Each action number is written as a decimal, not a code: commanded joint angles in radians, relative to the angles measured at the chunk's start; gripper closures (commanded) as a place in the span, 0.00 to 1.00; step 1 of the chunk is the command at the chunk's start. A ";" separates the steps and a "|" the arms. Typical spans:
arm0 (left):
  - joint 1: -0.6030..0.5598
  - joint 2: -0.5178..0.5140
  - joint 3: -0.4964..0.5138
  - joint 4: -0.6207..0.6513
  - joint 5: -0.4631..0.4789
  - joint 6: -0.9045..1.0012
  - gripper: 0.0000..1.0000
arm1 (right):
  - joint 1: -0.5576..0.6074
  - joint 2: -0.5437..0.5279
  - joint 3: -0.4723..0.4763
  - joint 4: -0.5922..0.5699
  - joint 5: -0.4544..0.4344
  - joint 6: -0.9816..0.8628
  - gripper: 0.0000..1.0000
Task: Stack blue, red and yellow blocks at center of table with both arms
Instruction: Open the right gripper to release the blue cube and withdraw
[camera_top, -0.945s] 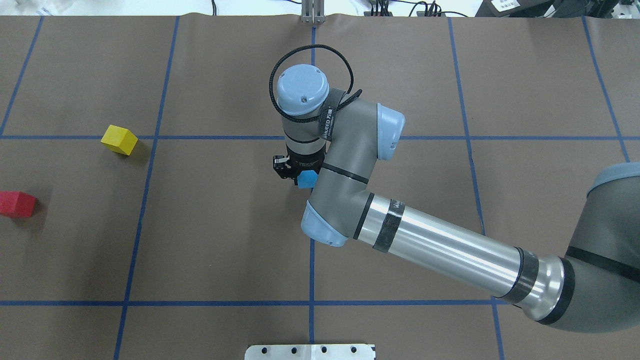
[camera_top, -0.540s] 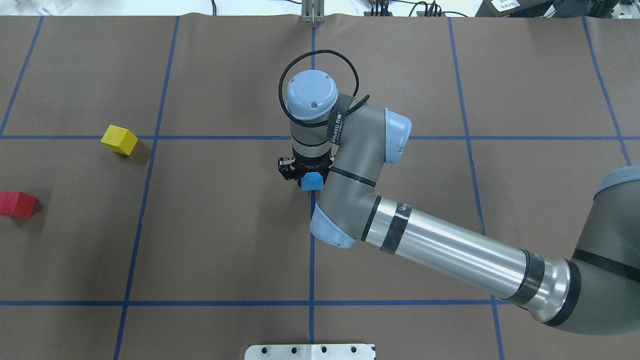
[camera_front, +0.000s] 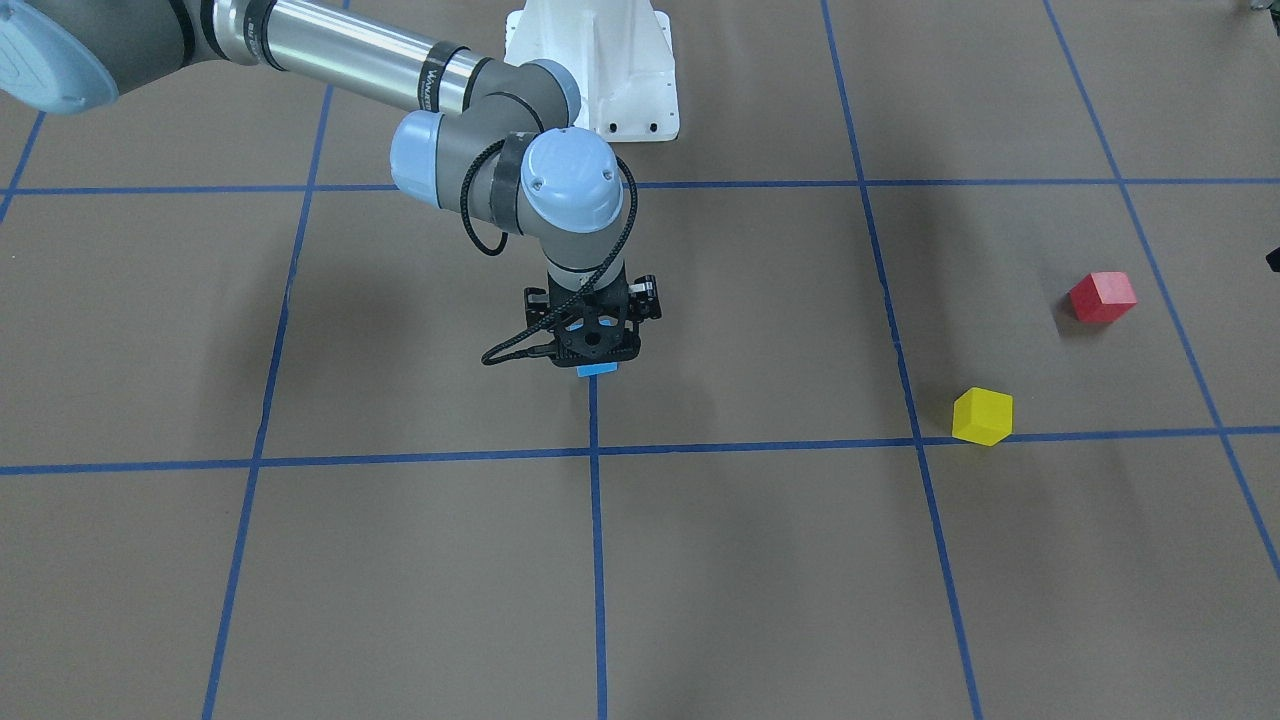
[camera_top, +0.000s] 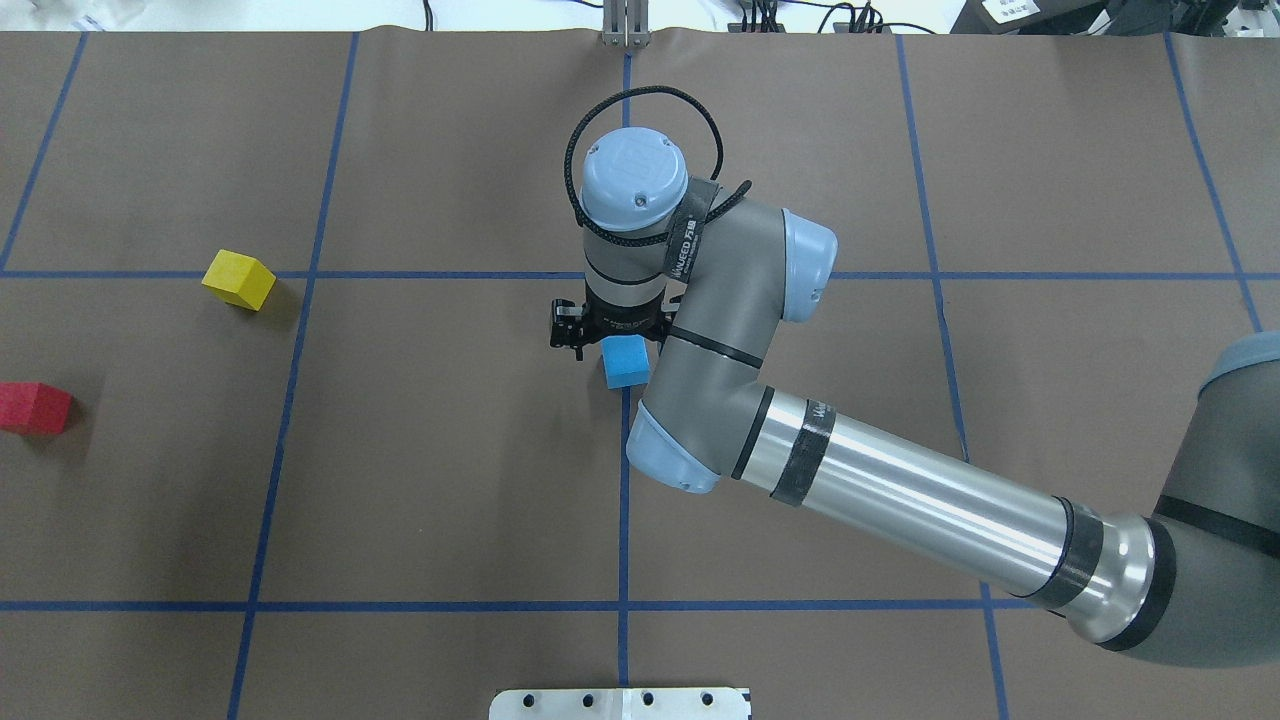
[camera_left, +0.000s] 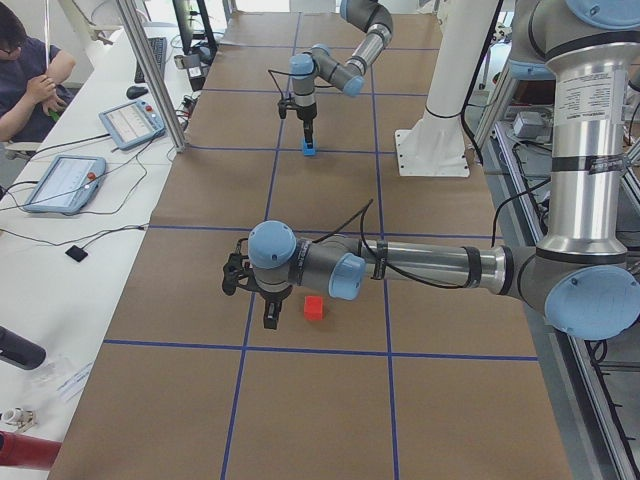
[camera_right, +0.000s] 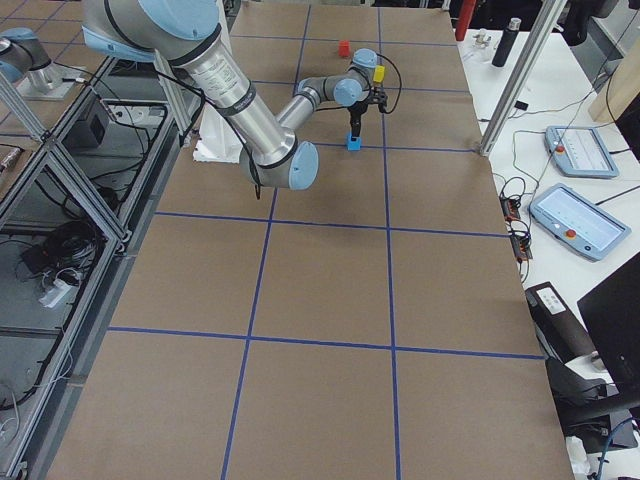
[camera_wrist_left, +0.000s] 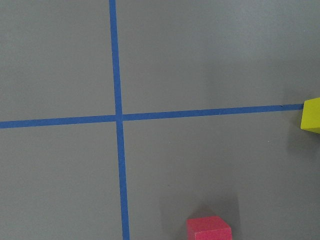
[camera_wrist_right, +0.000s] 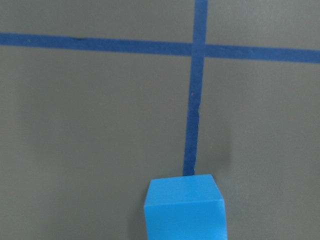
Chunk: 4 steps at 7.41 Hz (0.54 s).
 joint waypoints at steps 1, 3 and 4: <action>0.020 -0.009 -0.015 -0.009 0.059 -0.122 0.00 | 0.104 -0.038 0.117 -0.067 0.012 -0.014 0.01; 0.127 0.001 -0.015 -0.138 0.154 -0.328 0.00 | 0.266 -0.145 0.249 -0.173 0.119 -0.143 0.01; 0.188 0.033 -0.010 -0.257 0.191 -0.453 0.00 | 0.340 -0.212 0.271 -0.177 0.139 -0.263 0.01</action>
